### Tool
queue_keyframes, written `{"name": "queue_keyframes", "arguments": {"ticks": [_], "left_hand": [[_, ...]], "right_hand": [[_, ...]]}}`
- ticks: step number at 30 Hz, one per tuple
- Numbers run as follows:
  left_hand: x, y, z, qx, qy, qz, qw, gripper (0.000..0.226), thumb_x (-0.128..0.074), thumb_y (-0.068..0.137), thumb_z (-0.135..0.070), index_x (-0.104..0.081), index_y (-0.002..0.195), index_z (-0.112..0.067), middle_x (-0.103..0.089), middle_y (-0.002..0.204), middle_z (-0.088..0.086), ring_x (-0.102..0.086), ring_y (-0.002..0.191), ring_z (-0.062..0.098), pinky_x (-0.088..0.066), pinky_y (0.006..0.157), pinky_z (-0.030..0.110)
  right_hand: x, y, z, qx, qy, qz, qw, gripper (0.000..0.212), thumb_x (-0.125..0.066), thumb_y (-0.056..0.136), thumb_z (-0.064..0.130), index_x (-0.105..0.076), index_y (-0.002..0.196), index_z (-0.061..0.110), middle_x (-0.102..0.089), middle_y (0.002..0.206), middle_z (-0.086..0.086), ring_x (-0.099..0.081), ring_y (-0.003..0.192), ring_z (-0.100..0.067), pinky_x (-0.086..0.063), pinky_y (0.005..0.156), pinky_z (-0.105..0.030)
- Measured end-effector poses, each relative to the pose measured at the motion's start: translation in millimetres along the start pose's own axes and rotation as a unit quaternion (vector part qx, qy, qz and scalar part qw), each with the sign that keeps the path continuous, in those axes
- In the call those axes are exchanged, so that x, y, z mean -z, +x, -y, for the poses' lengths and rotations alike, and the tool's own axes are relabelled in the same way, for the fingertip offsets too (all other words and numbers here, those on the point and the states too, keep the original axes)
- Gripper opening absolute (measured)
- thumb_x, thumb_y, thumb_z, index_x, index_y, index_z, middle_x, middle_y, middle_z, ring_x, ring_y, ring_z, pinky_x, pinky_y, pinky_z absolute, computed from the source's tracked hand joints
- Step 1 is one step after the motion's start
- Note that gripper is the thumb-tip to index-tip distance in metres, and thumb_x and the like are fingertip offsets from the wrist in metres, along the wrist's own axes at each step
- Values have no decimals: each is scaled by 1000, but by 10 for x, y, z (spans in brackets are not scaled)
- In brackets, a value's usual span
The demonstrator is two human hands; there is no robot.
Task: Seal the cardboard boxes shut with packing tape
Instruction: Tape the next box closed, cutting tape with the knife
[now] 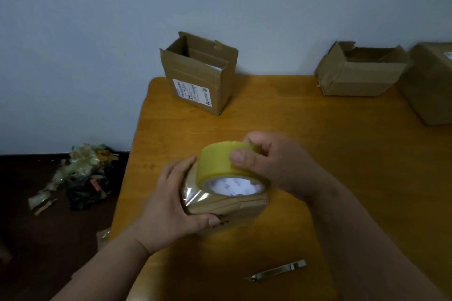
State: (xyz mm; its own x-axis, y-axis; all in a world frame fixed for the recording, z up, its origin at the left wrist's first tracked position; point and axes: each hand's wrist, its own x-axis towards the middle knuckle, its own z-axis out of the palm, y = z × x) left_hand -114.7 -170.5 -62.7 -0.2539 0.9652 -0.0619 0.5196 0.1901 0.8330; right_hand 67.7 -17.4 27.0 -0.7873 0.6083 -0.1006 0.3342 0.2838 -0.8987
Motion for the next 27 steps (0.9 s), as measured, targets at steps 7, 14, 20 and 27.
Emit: {"name": "queue_keyframes", "arguments": {"ticks": [7,14,20,27], "left_hand": [[15,37,-16,16,3,13,1000,114,-80,41,-76,-23,137,-53,-27,132,-29,-33,123,-13,-44,99,21],[21,43,-50,16,8,21,1000,112,-76,37,-81,-23,132,-58,-24,132,-35,-30,120,-20,-39,92,11],[59,39,-154,36,59,53,996,117,-70,37,-87,-20,136,-53,-23,139,-25,-29,124,-15,-40,103,20],[-97,275,-735,36,409,148,900,135,-66,62,-80,31,145,-33,20,160,-11,20,148,21,-4,117,64]], "right_hand": [[580,-183,-143,-16,-199,-86,976,60,-64,75,73,-56,67,14,-47,56,5,-41,50,-5,-35,47,-17],[541,-296,-661,-76,-245,-101,961,42,-54,95,40,-40,60,22,-40,59,3,-37,55,-13,-28,54,-32],[323,-240,-870,-123,-255,-71,956,40,-54,94,44,-45,65,20,-49,63,-4,-41,58,-16,-31,57,-33],[87,-184,-844,-81,-271,-72,956,36,-56,96,37,-43,64,25,-50,63,2,-41,57,-12,-30,55,-31]]}}
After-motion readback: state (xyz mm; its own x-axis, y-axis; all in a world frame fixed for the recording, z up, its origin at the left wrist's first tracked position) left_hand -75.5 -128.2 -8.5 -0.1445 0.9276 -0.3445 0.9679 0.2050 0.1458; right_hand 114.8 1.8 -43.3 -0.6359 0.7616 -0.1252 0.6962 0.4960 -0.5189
